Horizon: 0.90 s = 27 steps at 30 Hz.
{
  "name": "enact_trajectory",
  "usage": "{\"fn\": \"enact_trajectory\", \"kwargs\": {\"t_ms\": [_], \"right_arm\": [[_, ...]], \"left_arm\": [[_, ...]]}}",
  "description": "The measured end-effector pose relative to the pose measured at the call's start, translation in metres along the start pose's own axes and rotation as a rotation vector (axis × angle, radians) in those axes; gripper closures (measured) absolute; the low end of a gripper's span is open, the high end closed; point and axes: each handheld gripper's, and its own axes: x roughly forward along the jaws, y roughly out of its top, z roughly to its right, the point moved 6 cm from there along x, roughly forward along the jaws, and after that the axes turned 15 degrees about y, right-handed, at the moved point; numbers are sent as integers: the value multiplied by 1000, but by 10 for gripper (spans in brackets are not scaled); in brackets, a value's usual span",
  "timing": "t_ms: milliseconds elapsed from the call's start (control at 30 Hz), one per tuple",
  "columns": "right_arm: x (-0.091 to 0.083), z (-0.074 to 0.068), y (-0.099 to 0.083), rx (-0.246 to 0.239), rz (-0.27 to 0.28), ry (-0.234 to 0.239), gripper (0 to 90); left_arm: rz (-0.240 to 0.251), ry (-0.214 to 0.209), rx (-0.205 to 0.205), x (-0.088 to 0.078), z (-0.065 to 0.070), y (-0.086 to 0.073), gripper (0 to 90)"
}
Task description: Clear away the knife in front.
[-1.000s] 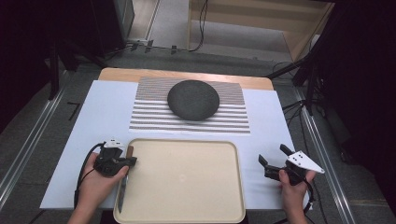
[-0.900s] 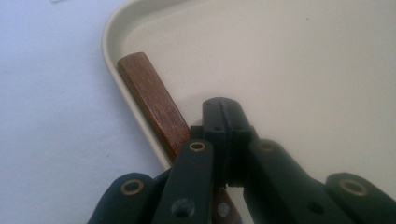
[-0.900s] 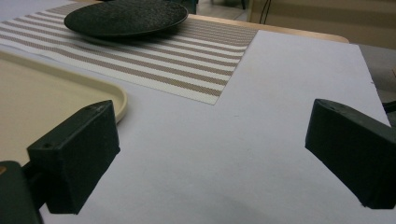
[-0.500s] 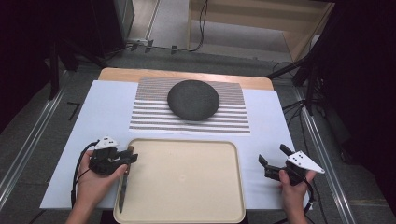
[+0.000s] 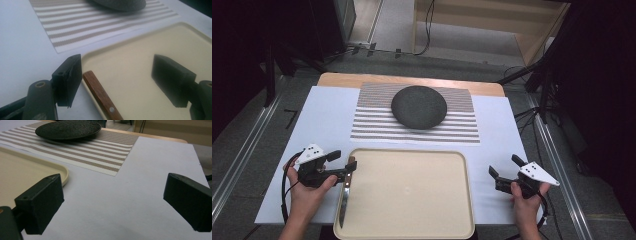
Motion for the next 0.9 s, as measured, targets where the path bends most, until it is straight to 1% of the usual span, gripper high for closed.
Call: {"fn": "enact_trajectory", "kwargs": {"t_ms": [33, 67, 133, 233, 300, 333, 400, 433, 500, 567, 700, 900], "right_arm": [[0, 0, 0, 1, 0, 0, 17], [0, 0, 0, 1, 0, 0, 17], [0, 0, 0, 1, 0, 0, 17], [0, 0, 0, 0, 0, 0, 17], [0, 0, 0, 0, 0, 0, 17], [0, 0, 0, 0, 0, 0, 17], [0, 0, 0, 1, 0, 0, 17], [0, 0, 0, 1, 0, 1, 17], [0, 0, 0, 1, 0, 0, 17], [0, 0, 0, 0, 0, 1, 17], [0, 0, 0, 0, 0, 1, 17], [0, 0, 0, 0, 0, 1, 17]], "left_arm": [[21, 14, 2, -1, -2, 1, 158], [32, 11, 3, -3, -4, 1, 127], [49, 9, -8, -4, -6, 2, 96], [56, 11, 3, -5, -10, 0, 0], [65, 11, -11, -6, -13, 0, 0], [66, 22, -14, -7, -15, 0, 0], [76, 14, -21, -7, -18, -1, 0], [77, 19, -23, -7, -19, -1, 0], [80, 23, -20, -8, -23, -2, 0], [88, 31, -25, -8, -27, -3, 0], [94, 41, -14, -9, -33, -5, 0], [110, 58, -24, -12, -46, -7, 0]]}}
